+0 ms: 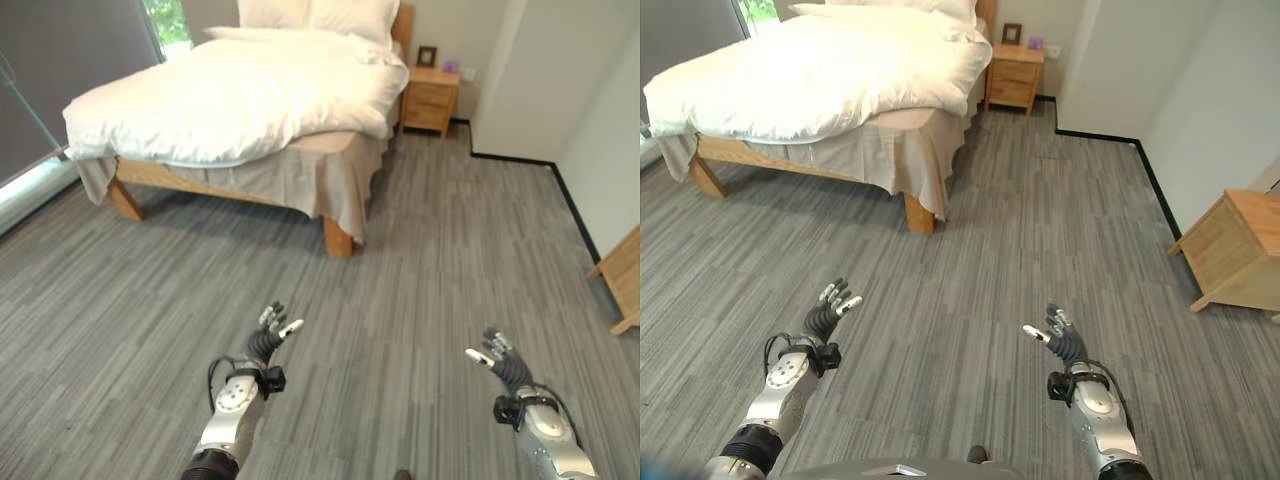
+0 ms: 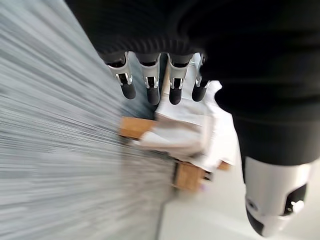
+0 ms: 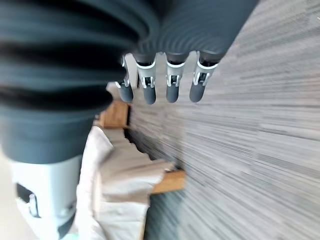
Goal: Making the bed.
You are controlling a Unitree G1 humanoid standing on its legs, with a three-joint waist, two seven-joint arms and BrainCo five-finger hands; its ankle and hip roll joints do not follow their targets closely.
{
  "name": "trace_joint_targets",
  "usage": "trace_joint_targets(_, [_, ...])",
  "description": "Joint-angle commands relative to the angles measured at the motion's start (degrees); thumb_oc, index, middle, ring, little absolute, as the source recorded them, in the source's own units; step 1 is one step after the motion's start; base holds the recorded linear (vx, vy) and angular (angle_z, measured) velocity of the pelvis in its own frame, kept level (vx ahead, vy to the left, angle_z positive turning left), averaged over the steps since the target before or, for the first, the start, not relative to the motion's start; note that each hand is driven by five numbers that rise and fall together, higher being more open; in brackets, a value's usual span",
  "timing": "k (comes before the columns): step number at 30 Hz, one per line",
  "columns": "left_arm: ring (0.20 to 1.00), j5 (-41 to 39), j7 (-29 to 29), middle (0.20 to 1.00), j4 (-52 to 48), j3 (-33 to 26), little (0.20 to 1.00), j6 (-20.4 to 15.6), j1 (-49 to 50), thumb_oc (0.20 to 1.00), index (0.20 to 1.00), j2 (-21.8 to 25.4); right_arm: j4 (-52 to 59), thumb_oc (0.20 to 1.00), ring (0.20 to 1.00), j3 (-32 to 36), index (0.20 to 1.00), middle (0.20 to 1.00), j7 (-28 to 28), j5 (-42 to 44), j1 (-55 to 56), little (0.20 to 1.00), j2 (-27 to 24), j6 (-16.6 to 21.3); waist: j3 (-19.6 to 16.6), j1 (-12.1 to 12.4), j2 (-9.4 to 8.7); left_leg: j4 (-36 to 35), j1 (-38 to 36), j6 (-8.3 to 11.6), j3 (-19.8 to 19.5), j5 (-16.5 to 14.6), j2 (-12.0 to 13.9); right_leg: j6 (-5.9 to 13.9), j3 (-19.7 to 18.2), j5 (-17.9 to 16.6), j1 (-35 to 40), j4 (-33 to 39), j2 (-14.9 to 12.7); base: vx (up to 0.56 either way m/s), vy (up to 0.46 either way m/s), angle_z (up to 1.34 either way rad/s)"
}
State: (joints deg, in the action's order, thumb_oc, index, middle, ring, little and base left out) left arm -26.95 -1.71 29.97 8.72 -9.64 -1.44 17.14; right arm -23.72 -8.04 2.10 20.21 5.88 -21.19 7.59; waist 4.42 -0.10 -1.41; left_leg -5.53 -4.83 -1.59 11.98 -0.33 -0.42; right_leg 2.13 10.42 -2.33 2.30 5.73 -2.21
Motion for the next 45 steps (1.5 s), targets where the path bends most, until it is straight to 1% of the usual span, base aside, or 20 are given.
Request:
trace_joint_targets(1, [1.000,-0.5,0.1,1.000,-3.8,-0.1,1.000,-1.7,-0.8,1.000,1.000,0.8,1.4,1.000,1.000,0.4,1.000,1.000,-0.3,-0.5,-3.0,1.000,0.3,1.9,0.7,0.1,-0.43,0.5,1.7,0.39,-2.9,-0.7,0.1,7.74,-0.3,-2.9,-5.6,-14.4,-9.0,0.06,0.147,-0.09])
trace_joint_targets(5, [1.000,0.4,-0.2,1.000,-6.7,-0.4,1.000,-1.4,-0.7,1.000,1.000,1.8,1.3,1.000,1.000,-0.5,1.000,1.000,-0.3,-0.5,-4.2,1.000,0.5,1.8,3.3,-0.4,0.15,0.5,0.6,-1.35,-1.5,-2.6,-0.1,9.24,-2.3,-7.8,-15.6,-32.0,-10.0,0.14,0.163,-0.44])
trace_joint_targets(8, [1.000,1.3,-0.2,1.000,-9.1,-0.7,1.000,-1.6,-1.7,1.000,1.000,2.7,3.2,1.000,1.000,0.1,1.000,1.000,-1.2,-0.3,-3.9,1.000,0.8,1.4,4.8,-2.7,-0.17,0.5,-4.5,0.41,-0.2,-4.8,1.1,8.92,-0.4,-7.8,-21.3,-26.3,-9.6,0.50,-0.025,-0.29])
trace_joint_targets(10, [1.000,1.2,-0.4,1.000,-7.6,0.5,1.000,-2.3,-5.8,1.000,1.000,2.9,1.6,1.000,1.000,0.8,1.000,1.000,-0.9,0.5,-2.9,1.000,0.9,1.9,4.4,-6.4,-1.23,0.5,-10.0,3.87,-2.2,-7.5,2.5,9.80,-0.3,-10.7,-24.0,-6.5,-7.0,0.82,-0.215,-0.10])
trace_joint_targets(15, [1.000,2.9,-0.2,1.000,-8.4,2.9,1.000,-2.2,-8.6,1.000,1.000,1.9,3.7,1.000,1.000,1.7,1.000,1.000,-2.2,-1.4,0.3,1.000,0.2,1.0,2.7,-9.1,0.45,0.5,-16.7,7.27,-5.2,-4.5,6.5,10.20,3.3,-13.0,-25.2,-3.4,-5.9,0.63,-0.192,0.38])
trace_joint_targets(19, [1.000,0.7,1.3,1.000,-9.3,4.2,1.000,-1.1,-7.0,1.000,1.000,0.2,3.0,1.000,1.000,1.3,1.000,1.000,-2.4,0.8,0.8,1.000,-1.5,1.0,2.1,-8.8,0.00,34.8,-4.4,9.45,-5.4,16.2,12.8,2.44,3.7,-8.3,-16.8,-6.1,-2.6,0.71,-0.427,0.46])
trace_joint_targets(21, [1.000,-2.2,2.2,1.000,-9.6,4.4,1.000,-1.0,-7.0,1.000,1.000,0.0,4.7,1.000,1.000,0.6,1.000,1.000,-3.0,4.4,0.2,1.000,-1.9,1.7,3.7,-5.9,-2.17,48.6,3.8,7.71,-3.4,15.7,14.2,-1.09,2.8,-4.9,-10.1,-4.1,-0.3,0.72,-0.585,0.20])
trace_joint_targets(23, [1.000,-2.0,1.8,1.000,-9.2,5.2,1.000,-0.8,-7.4,1.000,1.000,-0.5,3.4,1.000,1.000,0.2,1.000,1.000,-1.5,3.2,-2.1,1.000,-3.5,1.8,5.2,-2.7,-3.64,55.1,13.9,6.49,-4.4,11.2,10.6,-1.87,0.5,-2.5,-4.5,-2.6,-0.3,0.76,-0.342,-0.42])
trace_joint_targets(26, [1.000,-2.4,2.3,1.000,-7.9,5.3,1.000,-1.0,-7.6,1.000,1.000,-0.8,3.9,1.000,1.000,-0.6,1.000,1.000,-0.5,3.5,-6.8,1.000,-4.4,2.4,5.1,1.0,-3.75,42.4,22.7,5.69,-2.8,8.7,8.0,-1.18,-1.1,0.5,2.2,-1.4,-0.3,0.74,-0.098,-0.33])
trace_joint_targets(28, [1.000,-1.6,2.9,1.000,-7.9,5.6,1.000,-1.3,-6.3,1.000,1.000,-0.4,3.2,1.000,1.000,-1.6,1.000,1.000,-1.0,3.2,-9.3,1.000,-4.2,3.2,3.6,3.8,-2.76,20.9,22.7,5.22,0.2,10.8,6.2,0.18,-1.7,3.0,6.8,-0.9,0.4,0.94,0.033,-0.20])
trace_joint_targets(29, [1.000,-0.5,3.4,1.000,-8.3,4.8,1.000,-1.4,-4.7,1.000,1.000,0.0,3.0,1.000,1.000,-3.4,1.000,1.000,-1.7,0.4,-10.7,1.000,-4.5,3.4,1.6,6.4,-1.59,0.5,22.1,5.12,1.5,12.8,3.2,1.48,-2.7,5.6,11.2,-0.8,2.0,1.16,0.029,-0.40])
trace_joint_targets(32, [1.000,0.6,3.6,1.000,-8.8,4.3,1.000,-1.3,-3.9,1.000,1.000,0.1,2.5,1.000,1.000,-3.8,1.000,1.000,-2.3,-1.1,-12.1,1.000,-4.8,2.6,0.0,6.9,-1.55,0.5,23.8,4.98,5.9,11.4,3.0,2.26,-3.1,7.4,14.9,-1.7,2.4,0.74,-0.018,-0.36])
trace_joint_targets(33, [1.000,0.5,3.8,1.000,-11.2,3.2,1.000,-1.0,-2.4,1.000,1.000,0.9,4.7,1.000,1.000,-4.8,1.000,1.000,-3.4,-0.7,-12.7,1.000,-2.9,1.7,-1.2,9.0,-1.98,0.5,20.1,2.45,9.9,15.3,2.0,4.22,-3.7,2.7,14.6,-11.0,1.3,1.12,-0.019,-0.56])
trace_joint_targets(34, [1.000,0.2,4.1,1.000,-12.6,2.3,1.000,-1.3,-0.8,1.000,1.000,1.5,6.4,1.000,1.000,-5.4,1.000,1.000,-4.5,-1.2,-12.1,1.000,-1.9,1.8,-2.1,10.7,-3.02,1.4,18.8,0.12,8.4,13.8,0.2,8.11,-3.9,-2.8,12.8,-20.7,-0.1,0.84,0.002,-0.53])
trace_joint_targets(35, [1.000,0.2,4.1,1.000,-12.6,2.3,1.000,-1.3,-0.7,1.000,1.000,1.6,6.4,1.000,1.000,-5.4,1.000,1.000,-4.5,-1.2,-12.0,1.000,-1.8,1.8,-2.2,10.8,-3.21,1.4,18.8,0.05,8.6,13.7,0.1,8.20,-4.0,-2.6,12.6,-21.0,-0.3,0.54,0.091,-0.43])
trace_joint_targets(36, [1.000,-0.1,4.2,1.000,-12.2,3.6,1.000,-0.9,-0.7,1.000,1.000,0.8,6.3,1.000,1.000,-6.0,1.000,1.000,-4.5,-1.9,-11.1,1.000,-1.2,2.1,-2.2,10.4,-3.59,3.3,17.5,-1.09,6.1,11.9,-1.7,11.86,-4.6,-10.1,9.9,-34.1,-1.8,0.43,0.075,-0.44])
trace_joint_targets(38, [1.000,-0.3,5.6,1.000,-12.5,4.9,1.000,-1.0,-3.2,1.000,1.000,2.1,5.4,1.000,1.000,-6.5,1.000,1.000,-4.5,0.3,-11.2,1.000,0.9,2.1,-0.7,8.3,-1.93,6.4,13.7,-2.86,4.2,8.6,0.1,10.84,-7.4,-16.0,1.8,-45.6,-2.7,0.72,0.043,-0.27])
trace_joint_targets(39, [1.000,-2.3,6.2,1.000,-13.0,5.0,1.000,-1.4,-4.8,1.000,1.000,2.4,4.7,1.000,1.000,-6.6,1.000,1.000,-5.8,2.6,-11.9,1.000,1.5,1.8,0.4,6.3,0.05,4.5,8.3,-3.55,0.2,7.6,0.3,8.08,-7.8,-8.9,-7.0,-49.0,-3.6,0.58,0.006,0.41])
trace_joint_targets(43, [1.000,-10.4,10.2,1.000,-16.7,4.5,1.000,-1.1,-3.8,1.000,1.000,2.8,9.3,1.000,1.000,-4.1,1.000,1.000,-8.3,4.0,-9.3,1.000,-2.4,1.9,0.1,3.8,0.41,2.5,3.1,-1.96,-7.3,5.9,-0.5,5.86,-7.7,-3.2,-8.9,-30.0,-6.0,0.54,-0.197,1.24])
trace_joint_targets(45, [1.000,-16.1,14.4,1.000,-17.9,6.0,1.000,-2.1,-5.0,1.000,1.000,3.3,10.8,1.000,1.000,0.8,1.000,1.000,-8.8,3.3,-8.8,1.000,-8.6,3.3,0.8,0.8,-1.76,3.1,1.1,-0.50,-16.2,1.9,-1.9,8.62,-20.7,-1.6,-6.0,-5.7,-4.3,0.56,-0.404,2.75])
